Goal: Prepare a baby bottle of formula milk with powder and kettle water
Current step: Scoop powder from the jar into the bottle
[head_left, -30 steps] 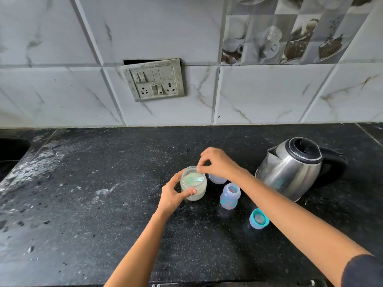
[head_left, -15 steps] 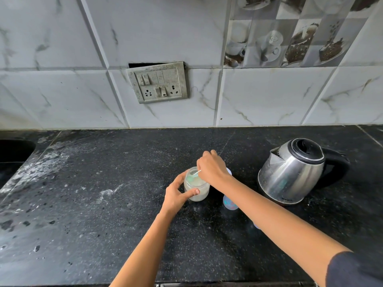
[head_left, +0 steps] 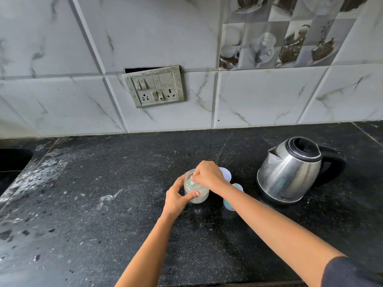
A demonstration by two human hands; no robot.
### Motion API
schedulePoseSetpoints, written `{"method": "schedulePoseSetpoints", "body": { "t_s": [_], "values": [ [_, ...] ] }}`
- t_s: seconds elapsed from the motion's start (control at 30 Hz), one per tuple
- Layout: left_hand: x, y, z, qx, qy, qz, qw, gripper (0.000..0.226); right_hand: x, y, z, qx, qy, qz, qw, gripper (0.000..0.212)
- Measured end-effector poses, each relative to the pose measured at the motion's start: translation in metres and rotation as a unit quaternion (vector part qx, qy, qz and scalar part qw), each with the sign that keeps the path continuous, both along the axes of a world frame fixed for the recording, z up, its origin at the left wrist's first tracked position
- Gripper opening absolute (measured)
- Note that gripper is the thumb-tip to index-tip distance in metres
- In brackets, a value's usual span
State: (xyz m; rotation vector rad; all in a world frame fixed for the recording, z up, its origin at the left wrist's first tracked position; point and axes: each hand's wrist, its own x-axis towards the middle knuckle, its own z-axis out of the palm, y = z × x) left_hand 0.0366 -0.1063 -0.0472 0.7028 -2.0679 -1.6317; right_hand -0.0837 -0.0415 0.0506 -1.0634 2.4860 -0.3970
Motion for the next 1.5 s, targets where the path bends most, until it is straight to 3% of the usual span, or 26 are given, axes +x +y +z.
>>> {"method": "schedulePoseSetpoints", "body": {
  "t_s": [0.17, 0.47, 0.8, 1.07, 1.4, 1.5],
  "values": [
    [0.000, 0.000, -0.002, -0.004, 0.001, 0.006, 1.000, 0.065, -0.019, 0.014, 0.010, -0.085, -0.112, -0.079, 0.987, 0.021],
    [0.000, 0.000, -0.003, 0.005, 0.002, 0.006, 1.000, 0.068, -0.012, 0.010, 0.001, -0.130, -0.047, -0.056, 0.989, 0.017],
    [0.000, 0.001, -0.002, 0.009, 0.001, 0.009, 1.000, 0.065, -0.014, 0.004, -0.003, -0.113, -0.050, -0.040, 0.992, 0.016],
    [-0.001, 0.000, -0.006, 0.003, -0.015, 0.018, 1.000, 0.065, -0.006, -0.007, 0.004, -0.108, -0.053, 0.046, 0.992, 0.021],
    [-0.001, 0.001, -0.002, -0.006, 0.003, 0.013, 1.000, 0.066, -0.032, 0.014, 0.005, -0.182, -0.122, -0.020, 0.975, 0.016],
    [-0.001, 0.001, -0.002, -0.003, 0.005, 0.014, 1.000, 0.066, -0.035, 0.017, 0.002, -0.185, -0.100, -0.040, 0.977, 0.019]
  ]
}}
